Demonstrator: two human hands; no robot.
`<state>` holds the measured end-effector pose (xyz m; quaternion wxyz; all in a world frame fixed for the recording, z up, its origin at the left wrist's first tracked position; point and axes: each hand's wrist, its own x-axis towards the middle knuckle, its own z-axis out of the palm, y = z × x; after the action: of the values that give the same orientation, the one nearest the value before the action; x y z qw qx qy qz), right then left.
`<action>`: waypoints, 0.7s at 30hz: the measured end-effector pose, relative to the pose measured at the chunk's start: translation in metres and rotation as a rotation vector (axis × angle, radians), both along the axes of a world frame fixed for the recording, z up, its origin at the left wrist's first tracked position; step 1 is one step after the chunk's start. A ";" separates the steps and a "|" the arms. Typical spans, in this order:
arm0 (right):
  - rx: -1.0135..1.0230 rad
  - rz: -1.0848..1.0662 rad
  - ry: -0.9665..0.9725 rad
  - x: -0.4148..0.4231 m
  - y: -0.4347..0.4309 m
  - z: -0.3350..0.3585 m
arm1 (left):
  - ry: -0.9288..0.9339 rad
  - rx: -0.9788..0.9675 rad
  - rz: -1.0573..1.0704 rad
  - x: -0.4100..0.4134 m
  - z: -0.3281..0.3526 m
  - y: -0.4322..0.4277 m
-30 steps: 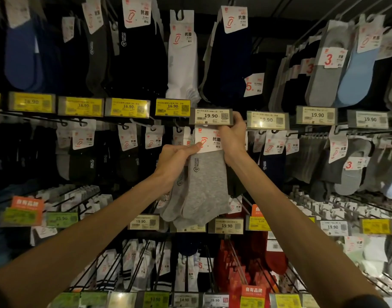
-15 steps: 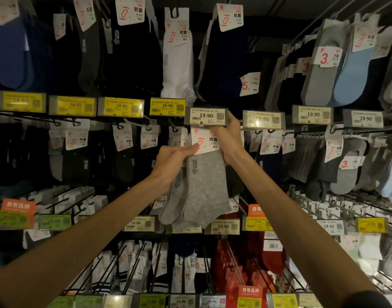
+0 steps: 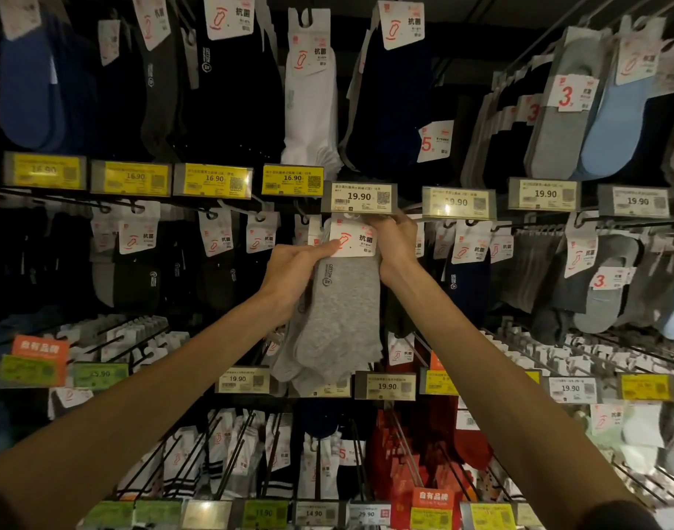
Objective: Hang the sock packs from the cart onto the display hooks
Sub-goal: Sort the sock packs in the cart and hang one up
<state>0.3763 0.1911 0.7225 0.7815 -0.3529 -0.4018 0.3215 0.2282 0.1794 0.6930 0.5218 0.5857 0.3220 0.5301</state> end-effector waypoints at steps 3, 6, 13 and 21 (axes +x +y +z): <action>-0.023 -0.062 -0.116 0.000 0.000 -0.013 | 0.003 -0.021 0.016 0.001 -0.002 0.008; -0.040 -0.099 -0.335 0.004 -0.010 -0.044 | 0.043 -0.044 0.032 0.005 -0.012 0.013; 0.007 -0.115 -0.491 0.020 -0.018 -0.075 | 0.076 -0.046 0.093 0.011 -0.035 0.021; -0.174 -0.263 -0.478 0.032 0.049 -0.067 | 0.091 -0.029 0.215 -0.014 -0.041 0.035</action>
<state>0.4081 0.2399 0.6556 0.6664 -0.5335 -0.4963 0.1582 0.2138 0.2140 0.6520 0.4551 0.5636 0.4142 0.5511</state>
